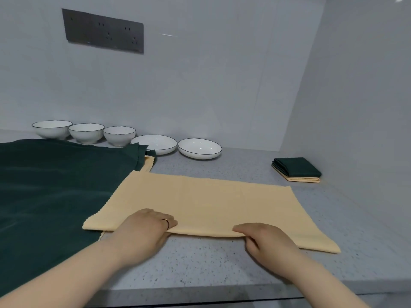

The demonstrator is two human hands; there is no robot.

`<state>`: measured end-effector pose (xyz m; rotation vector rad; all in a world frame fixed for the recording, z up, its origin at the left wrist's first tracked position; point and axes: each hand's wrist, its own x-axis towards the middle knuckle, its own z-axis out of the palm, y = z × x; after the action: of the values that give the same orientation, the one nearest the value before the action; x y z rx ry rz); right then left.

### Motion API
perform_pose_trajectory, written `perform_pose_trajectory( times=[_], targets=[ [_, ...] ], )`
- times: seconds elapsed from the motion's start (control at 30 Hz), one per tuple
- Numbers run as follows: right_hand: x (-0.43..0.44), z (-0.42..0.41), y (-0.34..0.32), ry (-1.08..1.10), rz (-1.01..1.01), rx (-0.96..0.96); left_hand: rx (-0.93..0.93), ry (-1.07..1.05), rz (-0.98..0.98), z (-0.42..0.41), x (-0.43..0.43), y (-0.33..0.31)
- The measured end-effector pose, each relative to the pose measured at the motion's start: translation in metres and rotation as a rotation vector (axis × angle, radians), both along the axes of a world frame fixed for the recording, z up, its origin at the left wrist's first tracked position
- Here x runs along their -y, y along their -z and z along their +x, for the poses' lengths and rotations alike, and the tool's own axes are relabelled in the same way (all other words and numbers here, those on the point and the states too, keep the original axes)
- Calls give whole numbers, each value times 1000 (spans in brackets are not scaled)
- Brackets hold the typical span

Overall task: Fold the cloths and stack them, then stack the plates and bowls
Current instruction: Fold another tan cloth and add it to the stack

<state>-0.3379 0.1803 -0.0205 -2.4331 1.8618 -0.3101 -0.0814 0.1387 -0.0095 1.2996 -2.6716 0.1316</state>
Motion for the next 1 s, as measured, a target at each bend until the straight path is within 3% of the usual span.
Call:
perform_pose_trajectory(
  times=[0.17,0.37,0.53,1.0],
  targets=[
    [-23,-31,-8,83,41,-28,64,-28,117,21,-2,6],
    [-40,-50,-29,103,179,225,57,-111,463,31,-8,-24],
    [-20,-56,-39,155,114,404,-83,-191,373,28,13,-38],
    [85,-43,-33,275,143,48,-84,-401,260,3,94,-10]
  ],
)
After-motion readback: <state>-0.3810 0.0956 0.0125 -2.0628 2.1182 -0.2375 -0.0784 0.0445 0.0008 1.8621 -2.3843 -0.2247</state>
